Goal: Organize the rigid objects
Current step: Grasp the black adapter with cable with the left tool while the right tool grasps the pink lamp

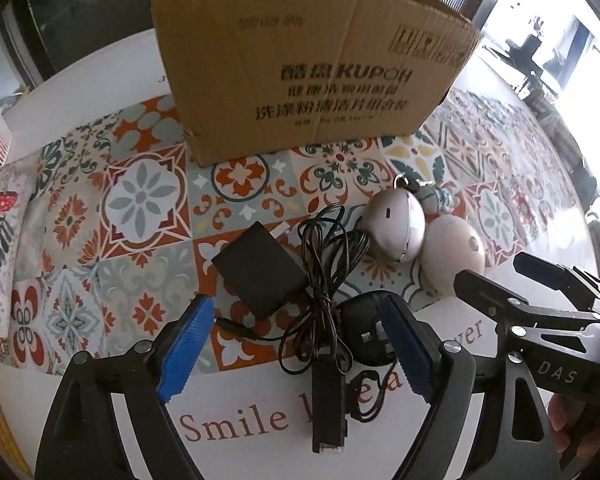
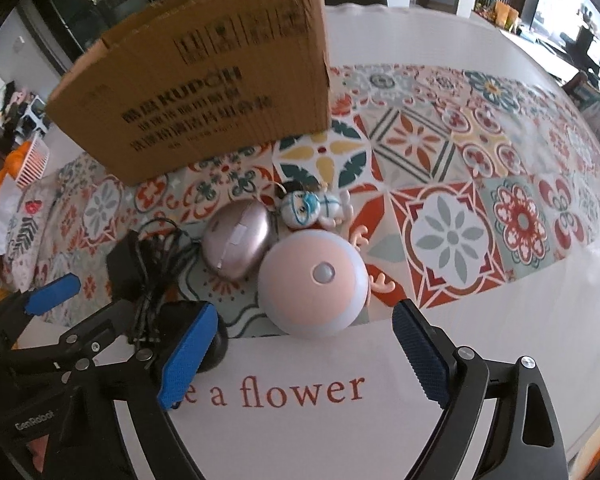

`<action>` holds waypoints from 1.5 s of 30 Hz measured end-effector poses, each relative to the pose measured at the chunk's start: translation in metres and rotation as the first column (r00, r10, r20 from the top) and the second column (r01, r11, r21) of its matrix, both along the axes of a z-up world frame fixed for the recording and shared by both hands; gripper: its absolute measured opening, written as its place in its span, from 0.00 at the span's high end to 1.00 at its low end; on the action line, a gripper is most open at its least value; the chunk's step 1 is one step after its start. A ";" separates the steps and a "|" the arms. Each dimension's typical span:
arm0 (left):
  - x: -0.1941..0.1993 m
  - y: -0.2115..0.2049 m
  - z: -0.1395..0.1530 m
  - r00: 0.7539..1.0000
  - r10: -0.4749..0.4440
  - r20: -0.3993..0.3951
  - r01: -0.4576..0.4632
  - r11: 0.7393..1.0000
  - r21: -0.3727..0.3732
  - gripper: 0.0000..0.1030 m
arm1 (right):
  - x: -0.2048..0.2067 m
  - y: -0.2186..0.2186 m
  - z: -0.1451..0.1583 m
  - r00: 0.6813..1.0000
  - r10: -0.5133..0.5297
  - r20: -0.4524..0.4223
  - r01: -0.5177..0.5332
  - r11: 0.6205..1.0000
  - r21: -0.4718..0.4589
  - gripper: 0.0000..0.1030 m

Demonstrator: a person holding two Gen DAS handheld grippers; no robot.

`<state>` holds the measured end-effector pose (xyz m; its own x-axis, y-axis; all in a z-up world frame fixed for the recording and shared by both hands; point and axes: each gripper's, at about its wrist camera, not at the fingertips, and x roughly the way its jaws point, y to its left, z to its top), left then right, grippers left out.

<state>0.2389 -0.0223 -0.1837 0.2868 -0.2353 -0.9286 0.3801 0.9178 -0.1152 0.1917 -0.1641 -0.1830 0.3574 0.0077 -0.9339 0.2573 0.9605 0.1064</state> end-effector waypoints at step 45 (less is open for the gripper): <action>0.048 -0.017 -0.067 1.000 0.015 0.014 -0.015 0.998 0.069 0.25 | 0.044 0.001 -0.060 0.997 0.030 -0.070 -0.036 0.996 -0.085 0.26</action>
<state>0.2867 -0.0397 -0.2510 0.3027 -0.1664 -0.9384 0.3673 0.9289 -0.0463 0.2356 -0.1633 -0.2434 0.2932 -0.0628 -0.9540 0.2287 0.9735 0.0062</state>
